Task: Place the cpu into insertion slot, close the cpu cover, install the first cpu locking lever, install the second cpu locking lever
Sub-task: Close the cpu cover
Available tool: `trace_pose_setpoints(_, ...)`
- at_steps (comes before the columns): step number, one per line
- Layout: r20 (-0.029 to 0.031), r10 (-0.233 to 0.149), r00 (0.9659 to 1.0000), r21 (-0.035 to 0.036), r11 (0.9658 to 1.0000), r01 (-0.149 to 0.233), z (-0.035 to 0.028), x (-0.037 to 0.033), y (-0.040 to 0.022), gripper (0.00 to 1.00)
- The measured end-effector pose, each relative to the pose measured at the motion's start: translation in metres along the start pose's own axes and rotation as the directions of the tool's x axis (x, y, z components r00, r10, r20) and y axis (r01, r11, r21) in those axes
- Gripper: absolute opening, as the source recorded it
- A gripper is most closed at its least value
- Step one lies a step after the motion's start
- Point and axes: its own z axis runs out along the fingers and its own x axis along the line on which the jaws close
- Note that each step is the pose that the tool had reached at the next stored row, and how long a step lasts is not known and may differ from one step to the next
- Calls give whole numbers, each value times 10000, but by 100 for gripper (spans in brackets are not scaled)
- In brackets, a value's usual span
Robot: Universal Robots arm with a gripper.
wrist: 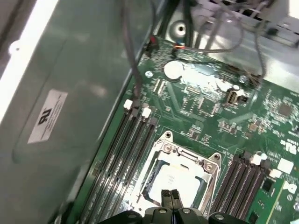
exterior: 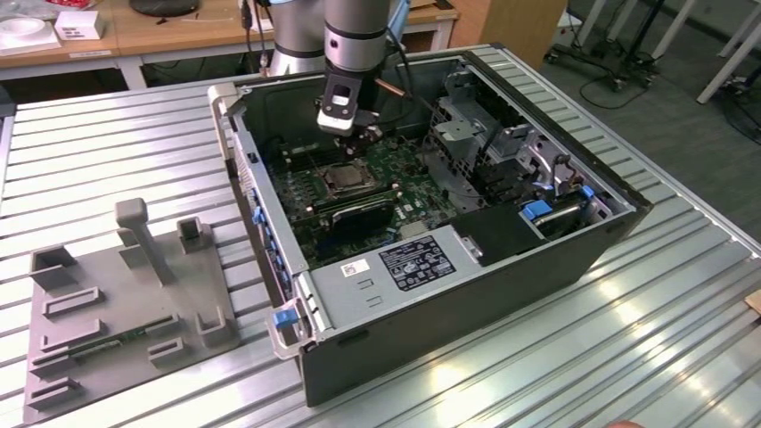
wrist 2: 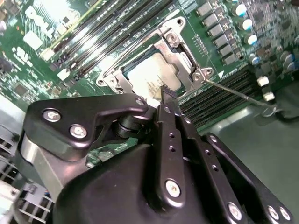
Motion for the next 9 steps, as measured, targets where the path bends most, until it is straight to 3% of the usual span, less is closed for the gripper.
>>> trace_pose_setpoints(9,-9,-306,9995,10,9995,306,1,0,0,11)
